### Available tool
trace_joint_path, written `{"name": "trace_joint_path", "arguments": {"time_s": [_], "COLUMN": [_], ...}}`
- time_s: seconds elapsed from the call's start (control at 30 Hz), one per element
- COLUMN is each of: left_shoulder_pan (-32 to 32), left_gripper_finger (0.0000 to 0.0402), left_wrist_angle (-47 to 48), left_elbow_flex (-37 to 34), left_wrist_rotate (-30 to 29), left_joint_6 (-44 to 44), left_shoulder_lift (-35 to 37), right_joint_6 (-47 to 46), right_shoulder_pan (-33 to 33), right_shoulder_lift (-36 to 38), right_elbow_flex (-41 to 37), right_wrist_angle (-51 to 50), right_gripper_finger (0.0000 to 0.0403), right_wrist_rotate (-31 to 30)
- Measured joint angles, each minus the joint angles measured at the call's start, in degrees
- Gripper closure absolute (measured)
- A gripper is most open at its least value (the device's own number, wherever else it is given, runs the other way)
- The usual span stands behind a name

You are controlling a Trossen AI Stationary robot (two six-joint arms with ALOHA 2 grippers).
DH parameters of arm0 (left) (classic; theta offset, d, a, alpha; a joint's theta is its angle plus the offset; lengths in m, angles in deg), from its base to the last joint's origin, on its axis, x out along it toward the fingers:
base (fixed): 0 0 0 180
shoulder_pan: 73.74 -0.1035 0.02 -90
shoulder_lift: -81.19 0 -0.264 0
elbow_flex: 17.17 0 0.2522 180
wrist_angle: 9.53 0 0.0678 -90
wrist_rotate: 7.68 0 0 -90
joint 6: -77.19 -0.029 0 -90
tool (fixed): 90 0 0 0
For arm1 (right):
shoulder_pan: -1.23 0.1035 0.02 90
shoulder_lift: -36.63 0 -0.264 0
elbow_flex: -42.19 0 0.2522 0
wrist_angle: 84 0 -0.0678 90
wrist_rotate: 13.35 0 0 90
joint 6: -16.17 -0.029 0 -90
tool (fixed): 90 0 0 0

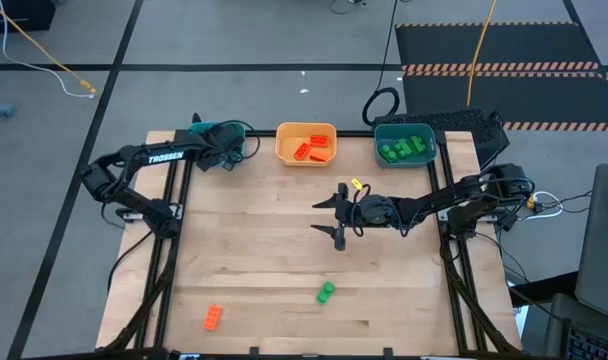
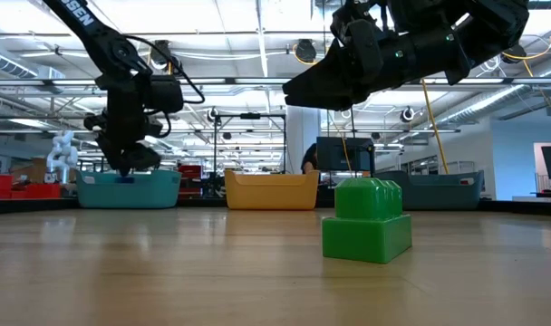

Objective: Sort & place blocks by color
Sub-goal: Put the blue game piece into the blue bin, then put the orange game piece into the yellow bin

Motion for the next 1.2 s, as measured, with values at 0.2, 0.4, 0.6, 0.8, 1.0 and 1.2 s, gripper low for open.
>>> {"name": "trace_joint_path", "arguments": {"time_s": [0.2,0.4,0.6,0.8,1.0,1.2], "left_shoulder_pan": [0.0,0.0,-0.1,0.2,3.4,13.1], "left_gripper_finger": [0.0261,0.0261,0.0261,0.0261,0.0261,0.0261], "left_wrist_angle": [-5.4,-6.9,-6.2,-5.2,-4.5,-0.9], "left_elbow_flex": [-0.2,0.0,0.0,0.0,0.0,0.1], "left_wrist_rotate": [10.3,15.3,15.1,15.5,21.0,32.1], "left_joint_6": [1.5,1.7,1.4,0.4,-0.4,0.5], "left_shoulder_lift": [-0.2,-0.1,0.0,5.0,17.5,25.8], "right_joint_6": [0.2,0.0,0.0,0.2,1.2,1.3], "right_shoulder_pan": [0.0,0.0,0.0,0.0,0.0,0.0], "right_shoulder_lift": [0.0,0.0,0.0,0.0,0.0,0.0], "right_elbow_flex": [0.0,0.0,0.0,0.0,0.0,0.0], "right_wrist_angle": [0.0,0.0,0.0,0.0,-0.7,-0.9], "right_gripper_finger": [0.014,0.014,0.014,0.014,0.014,0.014], "right_wrist_rotate": [0.0,0.0,0.0,0.0,0.0,0.0]}}
